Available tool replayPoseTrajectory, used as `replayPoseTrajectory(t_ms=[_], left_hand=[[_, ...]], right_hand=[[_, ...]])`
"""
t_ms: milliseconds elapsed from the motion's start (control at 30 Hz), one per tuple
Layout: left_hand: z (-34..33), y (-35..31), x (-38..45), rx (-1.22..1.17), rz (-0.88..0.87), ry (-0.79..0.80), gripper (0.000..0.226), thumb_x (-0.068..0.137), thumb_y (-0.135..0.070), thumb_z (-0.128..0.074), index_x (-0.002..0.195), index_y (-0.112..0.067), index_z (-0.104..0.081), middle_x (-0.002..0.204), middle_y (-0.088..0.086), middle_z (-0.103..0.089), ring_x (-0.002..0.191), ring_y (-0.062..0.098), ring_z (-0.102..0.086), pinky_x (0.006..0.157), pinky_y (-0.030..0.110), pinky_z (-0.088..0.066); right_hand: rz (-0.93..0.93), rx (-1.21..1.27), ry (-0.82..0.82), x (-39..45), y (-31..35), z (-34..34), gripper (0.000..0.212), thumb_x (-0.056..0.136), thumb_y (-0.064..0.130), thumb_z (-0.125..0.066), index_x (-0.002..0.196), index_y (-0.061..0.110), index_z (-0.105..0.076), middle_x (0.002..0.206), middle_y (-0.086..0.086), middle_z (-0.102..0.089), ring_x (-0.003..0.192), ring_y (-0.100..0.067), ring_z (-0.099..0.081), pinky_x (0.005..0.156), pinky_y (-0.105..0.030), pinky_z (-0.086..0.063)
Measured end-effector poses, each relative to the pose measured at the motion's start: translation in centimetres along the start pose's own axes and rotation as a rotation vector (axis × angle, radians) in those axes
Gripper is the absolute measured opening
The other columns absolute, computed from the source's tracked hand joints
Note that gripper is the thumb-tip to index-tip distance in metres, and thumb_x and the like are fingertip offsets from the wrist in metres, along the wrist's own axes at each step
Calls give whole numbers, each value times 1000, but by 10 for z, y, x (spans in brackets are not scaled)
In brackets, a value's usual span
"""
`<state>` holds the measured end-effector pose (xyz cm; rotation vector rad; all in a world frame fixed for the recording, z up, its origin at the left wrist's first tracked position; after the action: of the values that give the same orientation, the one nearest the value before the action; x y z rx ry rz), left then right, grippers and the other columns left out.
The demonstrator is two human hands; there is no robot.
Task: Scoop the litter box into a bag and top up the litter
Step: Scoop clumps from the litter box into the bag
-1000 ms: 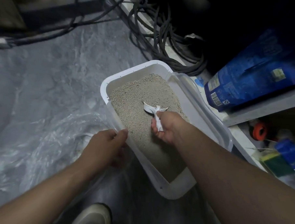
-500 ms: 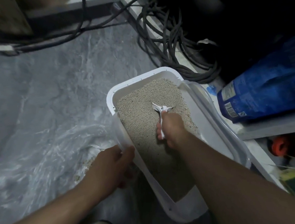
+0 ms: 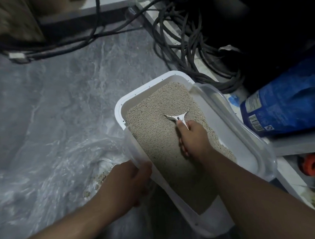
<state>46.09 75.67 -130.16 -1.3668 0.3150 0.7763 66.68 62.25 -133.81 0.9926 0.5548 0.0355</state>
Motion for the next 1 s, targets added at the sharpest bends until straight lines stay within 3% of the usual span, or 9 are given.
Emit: replayPoseTrajectory(t_ms=[200, 267, 400, 567, 667, 800, 933, 1000], left_hand=[[-1, -2, -2, -30, -17, -70, 24, 101, -39, -56, 101, -17, -62, 74, 6, -75, 61, 27, -74, 56, 54, -62], [1, -4, 2, -19, -58, -105, 20, 98, -41, -59, 106, -23, -58, 77, 4, -76, 64, 21, -75, 62, 54, -62], [3, -10, 3, 29, -92, -152, 11, 98, -21, -58, 107, -27, -55, 79, -2, -73, 65, 7, -72, 62, 35, -61], [4, -15, 2, -13, -43, -90, 24, 92, -25, -59, 115, -19, -54, 85, 8, -74, 64, 21, -75, 58, 53, -62], [5, -19, 1, 8, -50, -65, 34, 85, -32, -58, 115, -17, -53, 86, 7, -74, 69, 21, -75, 60, 54, -62], [6, -18, 3, 28, -65, -47, 13, 95, -13, -58, 106, -19, -55, 79, 7, -72, 67, 21, -73, 64, 55, -62], [7, -18, 4, 65, -80, -10, 4, 94, -11, -56, 98, -12, -57, 70, 8, -72, 65, 29, -73, 60, 58, -60], [8, -18, 6, 74, -76, 4, 3, 95, -12, -56, 97, -14, -54, 66, 6, -67, 62, 23, -72, 61, 54, -62]], right_hand=[[22, 58, 2, 3, -8, -3, 38, 96, 42, -61, 89, 6, -53, 55, -12, -53, 37, -19, -42, 38, -28, -38], [15, 79, 23, 0, -13, -4, 34, 97, 41, -61, 89, 9, -54, 55, -11, -53, 36, -18, -42, 39, -27, -37], [-35, 52, 69, 0, -11, -3, 33, 99, 39, -59, 90, 7, -56, 54, -9, -52, 38, -18, -43, 40, -27, -37], [-137, -50, 138, 11, 23, 10, 28, 101, 32, -58, 86, 9, -57, 53, -4, -50, 34, -14, -40, 35, -20, -32], [-142, -75, 124, 13, 35, 15, 29, 100, 32, -60, 79, 14, -52, 54, -5, -49, 31, -13, -39, 32, -17, -30], [-138, -43, 123, 6, 28, 13, 28, 99, 34, -61, 82, 13, -54, 51, -4, -50, 33, -14, -40, 33, -19, -31], [-124, -10, 117, -4, 18, 11, 30, 100, 35, -60, 92, 7, -57, 49, -2, -51, 35, -15, -43, 35, -21, -34], [-100, -31, 113, -11, 13, 12, 31, 101, 35, -59, 90, 6, -56, 47, -2, -52, 34, -16, -43, 35, -22, -35]])
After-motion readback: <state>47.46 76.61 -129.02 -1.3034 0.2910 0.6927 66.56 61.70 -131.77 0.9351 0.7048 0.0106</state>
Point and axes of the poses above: each hand's wrist, its own x-axis towards the middle knuckle, its own z-axis out of the back of the hand, y = z × x, the point moved 8 cm from there along x, towards the middle knuckle
